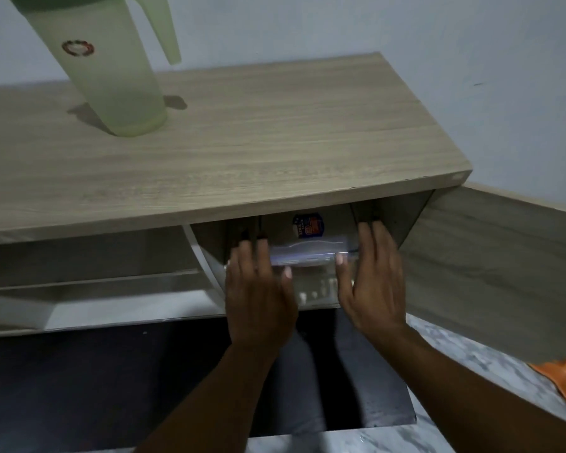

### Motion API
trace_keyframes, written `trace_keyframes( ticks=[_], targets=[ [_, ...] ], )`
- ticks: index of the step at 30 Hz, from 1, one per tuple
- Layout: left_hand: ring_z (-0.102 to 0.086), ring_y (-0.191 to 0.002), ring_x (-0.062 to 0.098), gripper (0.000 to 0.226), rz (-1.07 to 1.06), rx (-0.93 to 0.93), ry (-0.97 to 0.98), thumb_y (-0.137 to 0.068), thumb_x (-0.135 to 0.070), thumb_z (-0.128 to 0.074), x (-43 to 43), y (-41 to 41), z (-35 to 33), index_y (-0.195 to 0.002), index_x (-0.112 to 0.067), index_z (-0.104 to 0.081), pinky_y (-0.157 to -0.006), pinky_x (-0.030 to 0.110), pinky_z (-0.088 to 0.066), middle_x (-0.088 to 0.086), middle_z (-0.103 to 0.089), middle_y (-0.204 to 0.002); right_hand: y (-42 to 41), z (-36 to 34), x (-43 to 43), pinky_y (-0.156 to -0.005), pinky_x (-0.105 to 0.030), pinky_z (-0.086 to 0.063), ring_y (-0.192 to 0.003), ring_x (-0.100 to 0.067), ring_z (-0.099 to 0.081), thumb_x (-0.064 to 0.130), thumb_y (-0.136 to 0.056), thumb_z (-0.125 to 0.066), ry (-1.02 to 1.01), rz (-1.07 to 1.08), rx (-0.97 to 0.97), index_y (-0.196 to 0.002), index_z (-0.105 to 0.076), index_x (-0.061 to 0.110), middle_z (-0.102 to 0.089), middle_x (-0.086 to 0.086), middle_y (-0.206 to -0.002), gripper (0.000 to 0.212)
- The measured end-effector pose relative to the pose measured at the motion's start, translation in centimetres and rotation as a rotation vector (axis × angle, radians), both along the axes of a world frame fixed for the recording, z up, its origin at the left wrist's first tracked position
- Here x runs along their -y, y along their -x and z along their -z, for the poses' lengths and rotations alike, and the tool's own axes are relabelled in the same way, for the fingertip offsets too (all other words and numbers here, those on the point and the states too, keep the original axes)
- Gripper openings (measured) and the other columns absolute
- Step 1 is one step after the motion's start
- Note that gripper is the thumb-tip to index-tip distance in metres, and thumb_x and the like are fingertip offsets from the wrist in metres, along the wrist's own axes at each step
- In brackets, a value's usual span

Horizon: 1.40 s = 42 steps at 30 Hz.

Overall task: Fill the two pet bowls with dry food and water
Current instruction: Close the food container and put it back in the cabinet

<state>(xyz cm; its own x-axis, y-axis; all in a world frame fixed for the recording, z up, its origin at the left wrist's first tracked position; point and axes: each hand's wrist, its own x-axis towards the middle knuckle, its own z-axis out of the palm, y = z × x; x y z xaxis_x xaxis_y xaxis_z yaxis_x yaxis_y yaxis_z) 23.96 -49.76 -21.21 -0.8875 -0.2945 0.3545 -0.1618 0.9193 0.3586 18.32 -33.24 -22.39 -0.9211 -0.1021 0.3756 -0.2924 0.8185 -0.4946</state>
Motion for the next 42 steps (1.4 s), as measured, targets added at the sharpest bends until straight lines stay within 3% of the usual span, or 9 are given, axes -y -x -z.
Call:
trace_keyframes(
  ticks=[3,6,24,32,34,36,38,40,42],
  targets=[
    [-0.013,-0.153,0.034,0.078,0.250,0.009,0.221,-0.088,-0.027,-0.063,-0.3,-2.2,1.9,-0.154,-0.004,-0.030,-0.121,0.053,-0.020,0.019,-0.018,-0.164,-2.1,1.6,-1.1,-0.125,-0.052,-0.013,-0.158,-0.025,-0.009,0.040,-0.100,-0.043,-0.280,-0.221,-0.130,-0.162,-0.013,0.013,-0.010,-0.010,-0.171,0.074],
    [-0.004,-0.154,0.030,0.088,0.279,0.124,0.278,-0.083,-0.031,-0.064,-0.3,-3.3,3.4,-0.158,-0.008,-0.023,-0.123,0.052,-0.013,0.013,-0.006,-0.167,-3.3,3.4,-1.6,-0.123,-0.055,-0.018,-0.158,-0.025,-0.007,0.037,-0.097,-0.051,-0.422,-0.268,-0.161,-0.162,-0.014,0.010,-0.007,-0.009,-0.171,0.079],
    [-0.004,-0.154,0.031,0.094,0.255,0.221,0.306,-0.082,-0.029,-0.063,0.8,-0.2,3.4,-0.159,-0.006,-0.014,-0.124,0.050,-0.011,0.015,-0.004,-0.167,-0.5,3.1,0.2,-0.123,-0.059,-0.016,-0.158,-0.026,-0.009,0.042,-0.097,-0.042,-0.527,-0.213,-0.066,-0.160,-0.024,0.007,-0.012,-0.011,-0.170,0.074],
    [-0.006,-0.154,0.032,0.098,0.283,0.281,0.287,-0.078,-0.023,-0.063,0.1,-0.3,0.9,-0.160,-0.018,-0.010,-0.124,0.050,-0.010,0.012,-0.008,-0.167,-0.3,0.3,-1.7,-0.124,-0.053,-0.021,-0.155,-0.026,-0.022,0.039,-0.096,-0.046,-0.432,-0.317,-0.027,-0.157,-0.033,0.010,-0.030,-0.010,-0.165,0.068],
    [-0.006,-0.154,0.033,0.097,0.338,0.293,0.269,-0.076,-0.022,-0.060,-1.1,-1.2,-0.1,-0.160,-0.017,-0.012,-0.123,0.050,-0.012,0.013,-0.008,-0.167,-1.2,-1.2,-3.3,-0.113,-0.051,-0.041,-0.141,-0.029,-0.045,0.034,-0.095,-0.052,-0.345,-0.313,-0.024,-0.145,-0.052,0.008,-0.050,-0.011,-0.150,0.056],
    [-0.010,-0.153,0.034,0.094,0.423,0.332,0.242,-0.077,-0.027,-0.059,-3.0,-1.9,-1.3,-0.160,-0.016,-0.015,-0.123,0.050,-0.016,0.014,-0.013,-0.166,-2.4,-3.4,-5.6,-0.087,-0.045,-0.055,-0.110,-0.028,-0.062,0.030,-0.093,-0.053,-0.257,-0.263,-0.039,-0.125,-0.065,0.008,-0.065,-0.010,-0.123,0.041],
    [-0.018,-0.152,0.034,0.088,0.521,0.352,0.189,-0.080,-0.032,-0.057,-5.5,-2.2,-2.6,-0.158,-0.013,-0.023,-0.120,0.052,-0.023,0.015,-0.024,-0.163,-3.4,-6.0,-8.4,-0.073,-0.039,-0.052,-0.091,-0.027,-0.062,0.027,-0.092,-0.052,-0.208,-0.199,-0.093,-0.111,-0.068,0.008,-0.065,-0.009,-0.104,0.031],
    [-0.024,-0.150,0.033,0.082,0.612,0.340,0.135,-0.082,-0.031,-0.054,-8.4,-2.2,-4.4,-0.157,-0.013,-0.026,-0.119,0.051,-0.026,0.015,-0.029,-0.161,-4.1,-8.6,-11.4,-0.071,-0.037,-0.047,-0.088,-0.028,-0.058,0.023,-0.090,-0.055,-0.187,-0.118,-0.182,-0.104,-0.069,0.007,-0.062,-0.010,-0.098,0.025],
    [-0.016,-0.153,0.030,0.081,0.691,0.297,0.117,-0.086,-0.030,-0.049,-12.0,-1.6,-6.9,-0.159,-0.016,-0.018,-0.123,0.046,-0.016,0.012,-0.021,-0.164,-4.3,-11.3,-15.0,-0.075,-0.040,-0.043,-0.093,-0.032,-0.056,0.021,-0.087,-0.060,-0.186,0.012,-0.261,-0.104,-0.069,0.007,-0.061,-0.014,-0.101,0.024]
  ],
)
